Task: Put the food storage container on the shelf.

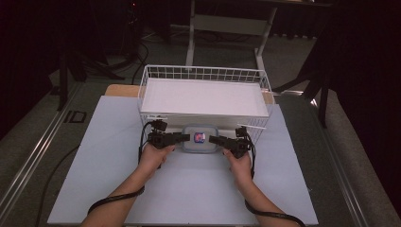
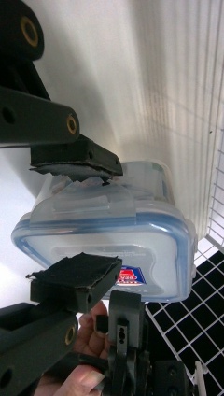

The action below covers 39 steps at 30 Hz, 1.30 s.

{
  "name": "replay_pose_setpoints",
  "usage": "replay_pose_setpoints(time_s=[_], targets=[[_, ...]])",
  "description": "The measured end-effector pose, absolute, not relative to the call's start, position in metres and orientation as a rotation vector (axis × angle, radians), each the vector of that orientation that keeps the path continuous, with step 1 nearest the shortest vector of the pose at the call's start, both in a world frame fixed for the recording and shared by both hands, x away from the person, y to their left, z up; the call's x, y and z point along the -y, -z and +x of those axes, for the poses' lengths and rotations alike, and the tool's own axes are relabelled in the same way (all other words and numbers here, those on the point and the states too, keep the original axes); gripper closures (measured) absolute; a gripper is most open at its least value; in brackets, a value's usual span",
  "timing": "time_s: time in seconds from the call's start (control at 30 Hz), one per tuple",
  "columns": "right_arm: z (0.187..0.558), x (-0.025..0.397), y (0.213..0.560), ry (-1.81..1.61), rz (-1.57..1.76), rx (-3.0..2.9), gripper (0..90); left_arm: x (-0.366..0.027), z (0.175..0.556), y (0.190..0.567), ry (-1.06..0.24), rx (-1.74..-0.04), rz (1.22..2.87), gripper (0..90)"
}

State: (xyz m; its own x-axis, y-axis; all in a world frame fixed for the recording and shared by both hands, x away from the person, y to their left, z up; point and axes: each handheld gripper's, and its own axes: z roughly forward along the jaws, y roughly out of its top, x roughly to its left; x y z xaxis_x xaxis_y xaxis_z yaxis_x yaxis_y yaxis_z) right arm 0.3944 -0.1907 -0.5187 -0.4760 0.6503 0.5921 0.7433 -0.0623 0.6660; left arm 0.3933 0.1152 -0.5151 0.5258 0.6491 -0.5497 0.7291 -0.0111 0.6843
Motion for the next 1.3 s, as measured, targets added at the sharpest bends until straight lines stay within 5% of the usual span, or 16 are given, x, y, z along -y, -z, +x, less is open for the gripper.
replay_pose_setpoints(time_s=[0.57, 1.03, 1.3], targets=[[0.393, 0.188, 0.512, 1.604, -1.617, 2.260, 38.7, -0.115, 0.381, 0.513, -0.184, -1.171, 1.765, 41.5], [0.356, 0.179, 0.493, 1.636, -1.436, 2.408, 36.7, -0.122, 0.324, 0.506, -0.217, -0.906, 1.800, 6.7], [0.342, 0.172, 0.499, 1.611, -1.394, 2.435, 46.8, -0.131, 0.290, 0.499, -0.243, -0.877, 1.839, 3.4]])
